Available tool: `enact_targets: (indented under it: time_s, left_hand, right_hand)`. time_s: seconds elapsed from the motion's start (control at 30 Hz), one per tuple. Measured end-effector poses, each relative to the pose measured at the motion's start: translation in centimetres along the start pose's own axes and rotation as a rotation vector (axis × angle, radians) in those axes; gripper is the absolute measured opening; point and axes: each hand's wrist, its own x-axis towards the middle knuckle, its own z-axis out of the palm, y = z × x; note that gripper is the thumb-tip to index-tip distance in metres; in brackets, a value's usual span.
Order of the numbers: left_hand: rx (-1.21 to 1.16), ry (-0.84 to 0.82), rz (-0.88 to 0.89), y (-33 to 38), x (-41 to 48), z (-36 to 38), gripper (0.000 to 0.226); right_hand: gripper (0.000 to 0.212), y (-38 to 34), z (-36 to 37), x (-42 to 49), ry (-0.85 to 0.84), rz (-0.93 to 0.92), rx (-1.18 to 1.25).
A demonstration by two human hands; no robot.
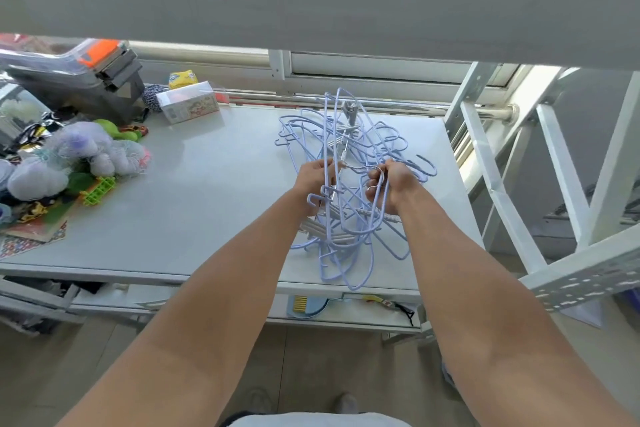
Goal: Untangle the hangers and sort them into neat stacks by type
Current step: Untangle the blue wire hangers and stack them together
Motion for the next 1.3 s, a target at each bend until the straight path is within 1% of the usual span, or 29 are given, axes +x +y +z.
enact_targets:
  time_s: [0.1,0.13,0.2,0.3,0.43,0.53,0.6,0.67,0.73,0.8,0.87,0.97,1.07,1.23,1.3]
  left_hand:
    - [0.031,0.003,0.030,-0.6,-0.3,-0.1,0.024]
    - [0.001,0.000,0.027,-0.7,-0.4,-0.1,0.024]
    - [-0.147,-0.049,-0.019,-0.9,-0.5,-0.2,0.019]
    - [-0.293,-0.127,-0.087,-0.8,-0.5,-0.1,0.013]
    - [-0.360,-0.211,-0.175,-0.7,-0.6,-0.1,0.017]
    - [-0.471,-0.272,-0.234,-0.2,-0.9,0.4,0.024]
    - [-0.420,-0.306,-0.235,0.1,-0.8,0.4,0.025]
    - [-0.232,-0.312,-0.204,-0.1,-0.7,-0.4,0.020]
    - [-0.076,-0.266,-0.188,-0.5,-0.6,-1.7,0.016]
    - [-0.028,-0.211,-0.168,-1.2,-0.3,-3.1,0.015]
    - [0.004,-0.195,-0.148,-1.5,-0.2,-4.0,0.017]
    - [0.054,-0.163,-0.166,-1.5,-0.4,-3.5,0.018]
    - [-0.056,-0.146,-0.217,-1.1,-0.8,-2.3,0.017]
    - [-0.403,-0.275,-0.286,-0.4,-1.2,-0.7,0.025]
    - [-0.440,-0.295,-0.279,0.0,-1.2,-0.4,0.026]
  right_hand:
    - [0.053,0.0,0.6,0.0,0.017,0.002,-0.003]
    - [0.052,0.0,0.7,-0.1,0.017,-0.007,-0.017]
    - [0.053,0.3,1.0,-0.3,0.003,-0.024,-0.048]
    - [0.049,0.6,1.1,-0.6,-0.043,0.001,-0.007]
    - [0.027,0.8,0.3,-1.1,-0.121,0.091,0.018]
    - [0.029,1.4,-0.2,-1.1,-0.142,0.156,0.039]
    - [0.033,1.5,-0.1,-1.2,-0.157,0.163,0.129]
    - [0.035,1.1,0.1,-1.2,-0.187,0.147,0.211]
    - [0.036,0.5,-0.2,-0.9,-0.186,0.133,0.250]
    - [0.037,0.1,-0.6,-0.7,-0.161,0.129,0.274]
    - [0.038,0.1,-0.9,-0.7,-0.148,0.109,0.262]
    - [0.038,0.5,-0.7,-0.7,-0.156,0.086,0.223]
    - [0.038,1.0,-0.2,-0.8,-0.141,0.096,0.202]
    - [0.033,1.7,0.3,-1.2,-0.101,0.121,0.121]
    - [0.034,1.9,0.2,-1.2,-0.115,0.122,0.155]
